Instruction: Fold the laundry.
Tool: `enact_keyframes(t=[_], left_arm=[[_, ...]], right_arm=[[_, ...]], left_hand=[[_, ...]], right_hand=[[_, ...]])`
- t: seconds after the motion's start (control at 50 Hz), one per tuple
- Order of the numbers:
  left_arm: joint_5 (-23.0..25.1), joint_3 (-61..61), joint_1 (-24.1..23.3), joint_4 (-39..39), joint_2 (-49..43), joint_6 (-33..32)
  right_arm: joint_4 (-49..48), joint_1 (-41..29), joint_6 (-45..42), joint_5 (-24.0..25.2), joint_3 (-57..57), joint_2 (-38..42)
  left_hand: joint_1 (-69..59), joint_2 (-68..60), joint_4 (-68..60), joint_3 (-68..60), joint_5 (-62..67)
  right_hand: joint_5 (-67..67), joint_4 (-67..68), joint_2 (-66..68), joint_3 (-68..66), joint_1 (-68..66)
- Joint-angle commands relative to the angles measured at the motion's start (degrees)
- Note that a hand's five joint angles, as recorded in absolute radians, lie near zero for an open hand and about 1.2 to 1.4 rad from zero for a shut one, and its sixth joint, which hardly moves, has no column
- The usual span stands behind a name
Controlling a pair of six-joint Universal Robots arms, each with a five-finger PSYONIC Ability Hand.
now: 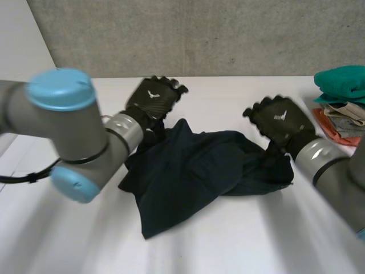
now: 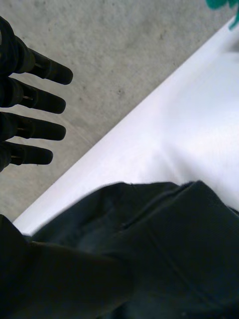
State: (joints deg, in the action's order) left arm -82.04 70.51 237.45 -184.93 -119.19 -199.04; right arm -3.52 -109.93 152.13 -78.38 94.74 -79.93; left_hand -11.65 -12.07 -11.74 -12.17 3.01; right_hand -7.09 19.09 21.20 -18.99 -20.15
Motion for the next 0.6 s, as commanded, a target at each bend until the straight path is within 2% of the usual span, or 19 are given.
enact_keyframes(t=[0.02, 0.12, 0.2, 0.32, 0.42, 0.48, 0.6], left_arm=[[-3.8, 14.2, 1.3, 2.4, 18.3, 3.4], [-3.9, 23.5, 3.5, 8.5, 25.1, 9.6], [-3.2, 29.5, 4.3, 12.1, 25.8, 16.2], [-3.1, 34.7, 3.2, 10.8, 23.2, 22.7], [-3.6, 34.8, 1.3, 8.4, 17.4, 24.3], [-4.0, 34.0, 0.1, 8.2, 14.9, 24.3], [-9.4, 29.0, -3.4, 4.0, 7.3, 23.8]], right_arm=[[19.0, 3.5, -3.6, 6.6, -14.8, 0.7], [27.1, 2.5, -7.2, 8.9, -25.5, 7.5], [32.4, 1.5, -8.8, 9.4, -31.2, 13.2], [34.3, -0.5, -12.1, 10.2, -33.8, 20.1], [29.8, -1.8, -13.3, 10.0, -31.4, 24.3], [25.2, -2.0, -13.3, 10.0, -29.4, 25.2], [9.4, -2.6, -13.3, 9.9, -22.3, 26.3]], left_hand=[[-0.4, 0.0, -0.3, 0.1, -1.0], [-3.6, -3.2, -3.5, -3.1, 2.2], [-8.3, -7.9, -8.2, -7.8, 6.9], [-10.8, -10.4, -10.7, -10.3, 9.5], [-12.4, -11.9, -12.3, -11.8, 11.0], [-9.0, -8.6, -8.9, -8.5, 7.6], [-3.3, -2.9, -3.2, -2.8, 1.9]], right_hand=[[-1.7, -0.3, -2.4, 0.2, 1.4], [-3.2, 1.2, -0.9, -1.3, -0.1], [-8.0, 6.0, 3.9, -6.1, -5.0], [-17.3, 15.3, 13.2, -15.4, -14.2], [-18.8, 16.8, 14.7, -16.9, -15.8], [-18.5, 16.5, 14.4, -16.6, -15.4], [-17.3, 15.3, 13.2, -15.4, -14.2]])
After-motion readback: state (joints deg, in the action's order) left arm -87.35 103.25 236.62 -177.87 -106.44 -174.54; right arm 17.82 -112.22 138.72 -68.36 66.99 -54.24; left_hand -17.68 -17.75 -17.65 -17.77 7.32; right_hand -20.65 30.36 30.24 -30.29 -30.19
